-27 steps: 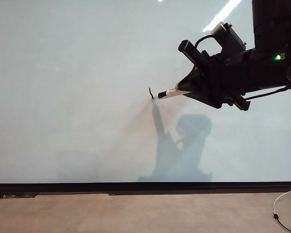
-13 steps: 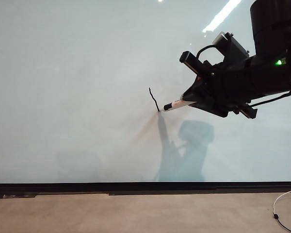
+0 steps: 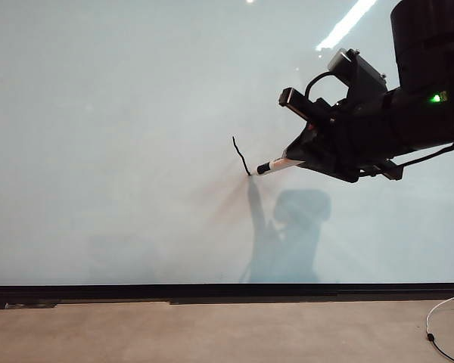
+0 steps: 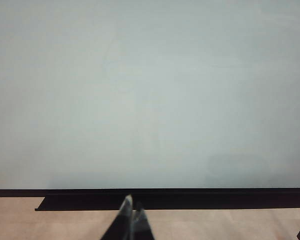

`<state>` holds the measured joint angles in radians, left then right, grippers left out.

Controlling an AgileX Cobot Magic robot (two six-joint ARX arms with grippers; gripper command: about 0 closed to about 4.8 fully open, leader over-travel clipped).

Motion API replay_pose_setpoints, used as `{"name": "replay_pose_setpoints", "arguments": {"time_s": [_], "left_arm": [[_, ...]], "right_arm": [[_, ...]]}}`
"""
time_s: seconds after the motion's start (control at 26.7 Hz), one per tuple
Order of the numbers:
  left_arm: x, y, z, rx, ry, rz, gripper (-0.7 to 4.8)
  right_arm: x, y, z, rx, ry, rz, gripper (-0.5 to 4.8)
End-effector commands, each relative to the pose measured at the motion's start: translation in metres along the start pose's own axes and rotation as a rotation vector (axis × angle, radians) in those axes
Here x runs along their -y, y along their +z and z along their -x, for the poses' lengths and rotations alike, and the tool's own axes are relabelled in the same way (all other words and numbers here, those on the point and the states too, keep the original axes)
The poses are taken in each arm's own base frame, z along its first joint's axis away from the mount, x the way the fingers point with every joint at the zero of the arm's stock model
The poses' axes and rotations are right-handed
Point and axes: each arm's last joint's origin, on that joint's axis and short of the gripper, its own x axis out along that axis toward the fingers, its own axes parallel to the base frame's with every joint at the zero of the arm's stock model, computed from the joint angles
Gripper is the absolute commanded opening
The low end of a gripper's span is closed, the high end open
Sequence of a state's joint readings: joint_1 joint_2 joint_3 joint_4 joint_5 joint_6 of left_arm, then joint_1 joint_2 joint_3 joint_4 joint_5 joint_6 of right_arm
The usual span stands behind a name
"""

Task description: Pick up the pen on the shelf to the right of the whiteboard and draw a check mark.

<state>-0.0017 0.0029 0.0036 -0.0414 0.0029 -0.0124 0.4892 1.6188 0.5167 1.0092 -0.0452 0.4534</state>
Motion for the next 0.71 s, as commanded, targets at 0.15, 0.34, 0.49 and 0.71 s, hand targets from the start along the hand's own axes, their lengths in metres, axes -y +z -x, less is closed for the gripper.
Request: {"name": "replay_pose_setpoints", "arguments": {"time_s": [0.15, 0.34, 0.49, 0.71], "left_arm": [[0.0000, 0.0022, 0.0002, 0.015, -0.001, -0.005, -0.04], [0.0000, 0.0022, 0.0002, 0.015, -0.001, -0.005, -0.04], [0.0000, 0.0022, 0.0002, 0.015, -0.001, -0.005, -0.04], [0.0001, 0.0022, 0.0002, 0.015, -0.001, -0.005, -0.04]], "right_arm": [[0.0001, 0.0026, -0.0002, 0.018, -0.013, 0.110, -0.06], [-0.0001, 0.0026, -0.0002, 0.016, -0.010, 0.165, -0.06], [-0.0005, 0.0027, -0.0004, 0.014, -0.002, 0.227, -0.06], [-0.0006, 0.0027, -0.0004, 0.013, 0.000, 0.319, -0.06]]}}
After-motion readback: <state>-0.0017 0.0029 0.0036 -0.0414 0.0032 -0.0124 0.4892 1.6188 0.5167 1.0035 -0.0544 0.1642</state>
